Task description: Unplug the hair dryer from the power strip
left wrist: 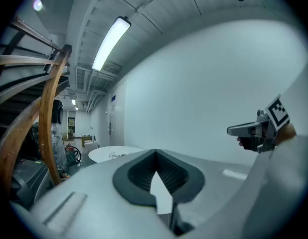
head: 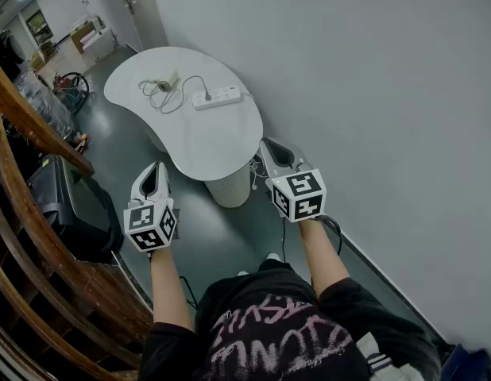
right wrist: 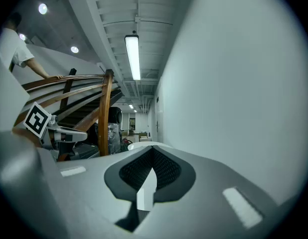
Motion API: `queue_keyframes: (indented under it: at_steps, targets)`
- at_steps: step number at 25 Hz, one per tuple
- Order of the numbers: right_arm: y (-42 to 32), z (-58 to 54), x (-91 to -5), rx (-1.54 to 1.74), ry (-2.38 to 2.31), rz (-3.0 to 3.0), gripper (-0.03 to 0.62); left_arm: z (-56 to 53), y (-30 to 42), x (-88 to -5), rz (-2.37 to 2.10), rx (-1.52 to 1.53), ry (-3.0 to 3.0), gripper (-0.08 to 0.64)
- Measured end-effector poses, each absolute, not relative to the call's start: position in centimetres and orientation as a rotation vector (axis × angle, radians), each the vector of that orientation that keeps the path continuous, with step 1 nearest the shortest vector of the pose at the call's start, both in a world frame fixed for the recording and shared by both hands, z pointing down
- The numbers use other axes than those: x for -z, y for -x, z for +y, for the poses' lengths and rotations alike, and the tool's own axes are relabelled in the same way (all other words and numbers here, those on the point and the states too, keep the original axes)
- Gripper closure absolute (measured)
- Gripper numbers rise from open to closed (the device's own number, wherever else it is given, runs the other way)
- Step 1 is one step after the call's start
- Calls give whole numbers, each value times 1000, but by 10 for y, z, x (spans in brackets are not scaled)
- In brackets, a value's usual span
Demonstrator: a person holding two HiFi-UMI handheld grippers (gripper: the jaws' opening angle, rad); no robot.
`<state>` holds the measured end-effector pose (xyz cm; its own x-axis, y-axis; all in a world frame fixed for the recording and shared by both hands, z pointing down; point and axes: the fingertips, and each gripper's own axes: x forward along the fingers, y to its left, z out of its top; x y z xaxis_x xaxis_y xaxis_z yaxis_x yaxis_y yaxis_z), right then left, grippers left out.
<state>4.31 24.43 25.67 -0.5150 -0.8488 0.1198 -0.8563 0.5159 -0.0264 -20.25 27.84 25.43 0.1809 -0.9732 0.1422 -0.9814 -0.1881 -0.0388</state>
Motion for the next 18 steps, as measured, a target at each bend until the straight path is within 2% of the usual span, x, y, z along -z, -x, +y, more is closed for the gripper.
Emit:
queue_keyframes:
  at_steps: [18]
  targets:
    - [-43, 255, -248, -82, -1512, -2690, 583, 283, 200, -258, -1929, -190, -2387, 560]
